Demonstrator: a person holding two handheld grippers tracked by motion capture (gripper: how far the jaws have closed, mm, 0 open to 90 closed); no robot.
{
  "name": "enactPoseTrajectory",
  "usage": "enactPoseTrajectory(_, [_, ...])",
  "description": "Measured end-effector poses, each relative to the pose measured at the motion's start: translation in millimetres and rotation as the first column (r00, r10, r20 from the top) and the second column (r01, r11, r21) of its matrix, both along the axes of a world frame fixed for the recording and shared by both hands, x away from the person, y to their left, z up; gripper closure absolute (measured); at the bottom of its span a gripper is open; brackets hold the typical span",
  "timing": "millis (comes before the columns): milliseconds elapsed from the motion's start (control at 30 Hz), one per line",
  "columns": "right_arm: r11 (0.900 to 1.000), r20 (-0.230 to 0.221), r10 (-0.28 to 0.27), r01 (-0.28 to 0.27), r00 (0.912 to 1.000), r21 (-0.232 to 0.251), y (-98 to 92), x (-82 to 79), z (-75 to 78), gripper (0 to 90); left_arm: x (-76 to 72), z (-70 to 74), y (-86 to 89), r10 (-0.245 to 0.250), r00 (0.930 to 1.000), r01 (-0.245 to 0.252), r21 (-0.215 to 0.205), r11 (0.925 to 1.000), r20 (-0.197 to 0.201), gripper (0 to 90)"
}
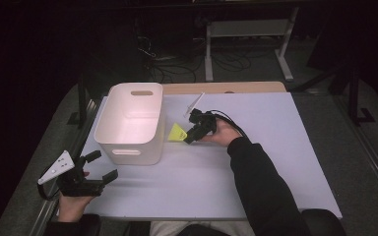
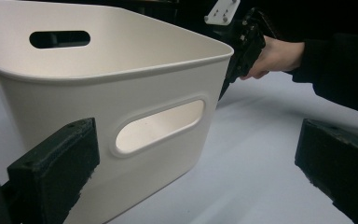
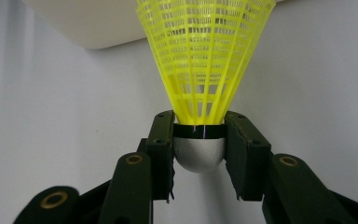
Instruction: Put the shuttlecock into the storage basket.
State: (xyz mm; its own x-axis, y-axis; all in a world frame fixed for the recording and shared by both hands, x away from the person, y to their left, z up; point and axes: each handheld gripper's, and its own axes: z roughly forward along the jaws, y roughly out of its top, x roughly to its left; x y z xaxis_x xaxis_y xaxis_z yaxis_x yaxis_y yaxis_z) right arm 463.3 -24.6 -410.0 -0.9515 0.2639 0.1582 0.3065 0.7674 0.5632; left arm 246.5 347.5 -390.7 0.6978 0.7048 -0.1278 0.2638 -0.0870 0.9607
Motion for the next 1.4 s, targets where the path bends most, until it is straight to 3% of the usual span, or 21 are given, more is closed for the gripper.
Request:
enactPoseTrajectory(933, [0.999,0.063,-0.021,0.018,0.9978,0.043,-18.5,-5.9,47.7,63.1,0.1,0.0,0.0,0.001,1.0,-0.001,0.001,1.0,-0.001,0.0])
enactPoseTrajectory(1400, [0.999,0.091,-0.011,0.007,0.9958,0.048,-17.2,-12.6,75.8,63.2,0.2,-0.1,0.0,0.003,1.0,-0.003,0.003,1.0,-0.001,0.0])
